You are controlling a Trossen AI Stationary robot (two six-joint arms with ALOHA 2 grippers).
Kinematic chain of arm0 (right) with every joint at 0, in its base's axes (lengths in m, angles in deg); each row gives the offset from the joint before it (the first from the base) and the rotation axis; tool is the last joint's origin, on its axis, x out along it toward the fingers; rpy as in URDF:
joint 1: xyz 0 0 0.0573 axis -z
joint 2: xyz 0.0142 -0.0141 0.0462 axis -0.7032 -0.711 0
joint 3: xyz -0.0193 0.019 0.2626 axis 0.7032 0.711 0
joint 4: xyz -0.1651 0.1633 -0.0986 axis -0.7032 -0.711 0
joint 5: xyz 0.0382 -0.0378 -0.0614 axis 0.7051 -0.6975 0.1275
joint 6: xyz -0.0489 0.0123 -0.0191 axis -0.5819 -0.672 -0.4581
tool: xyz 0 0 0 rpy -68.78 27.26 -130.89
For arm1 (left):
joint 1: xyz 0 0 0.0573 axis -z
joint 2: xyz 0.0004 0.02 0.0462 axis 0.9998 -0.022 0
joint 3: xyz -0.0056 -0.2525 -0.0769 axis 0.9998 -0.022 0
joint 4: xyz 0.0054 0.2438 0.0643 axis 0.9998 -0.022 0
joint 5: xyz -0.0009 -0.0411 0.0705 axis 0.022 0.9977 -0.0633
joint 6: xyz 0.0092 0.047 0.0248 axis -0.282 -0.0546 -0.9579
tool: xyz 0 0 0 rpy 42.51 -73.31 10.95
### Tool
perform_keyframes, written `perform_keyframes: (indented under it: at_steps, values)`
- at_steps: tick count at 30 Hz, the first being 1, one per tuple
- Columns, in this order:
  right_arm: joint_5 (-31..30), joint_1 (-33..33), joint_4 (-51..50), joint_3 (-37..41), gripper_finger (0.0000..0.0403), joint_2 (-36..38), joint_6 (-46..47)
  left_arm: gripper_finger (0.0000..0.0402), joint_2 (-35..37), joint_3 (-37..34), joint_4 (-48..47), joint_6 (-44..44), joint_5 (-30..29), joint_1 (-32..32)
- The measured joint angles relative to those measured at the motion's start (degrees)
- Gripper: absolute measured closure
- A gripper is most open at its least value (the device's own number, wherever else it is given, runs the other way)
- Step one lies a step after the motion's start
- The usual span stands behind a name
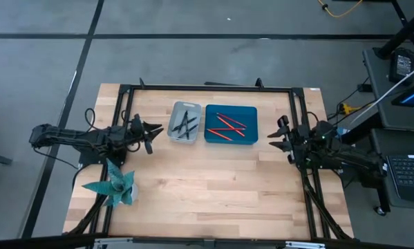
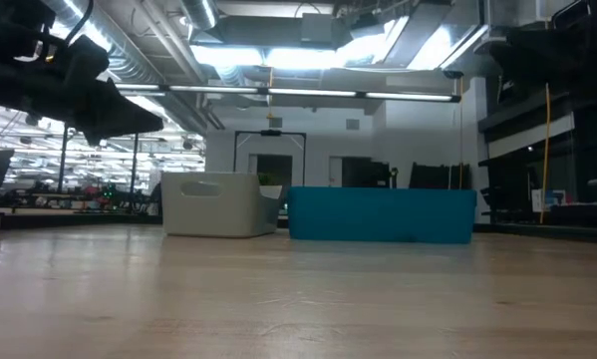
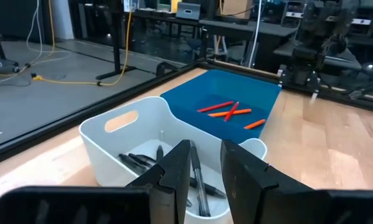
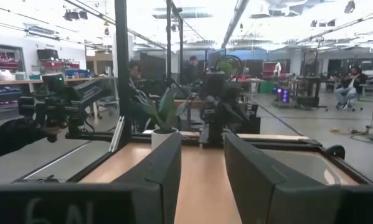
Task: Sort pens & pencils
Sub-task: Return to Home Position
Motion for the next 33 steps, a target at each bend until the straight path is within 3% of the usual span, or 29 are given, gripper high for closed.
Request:
perform_keyframes:
  at_steps: [33]
  values:
    - [0.0,0.0,-3.8,0.0,0.0279,0.0,0.6,0.0319,0.0,0.0,-1.1,2.0,-0.4,0.0]
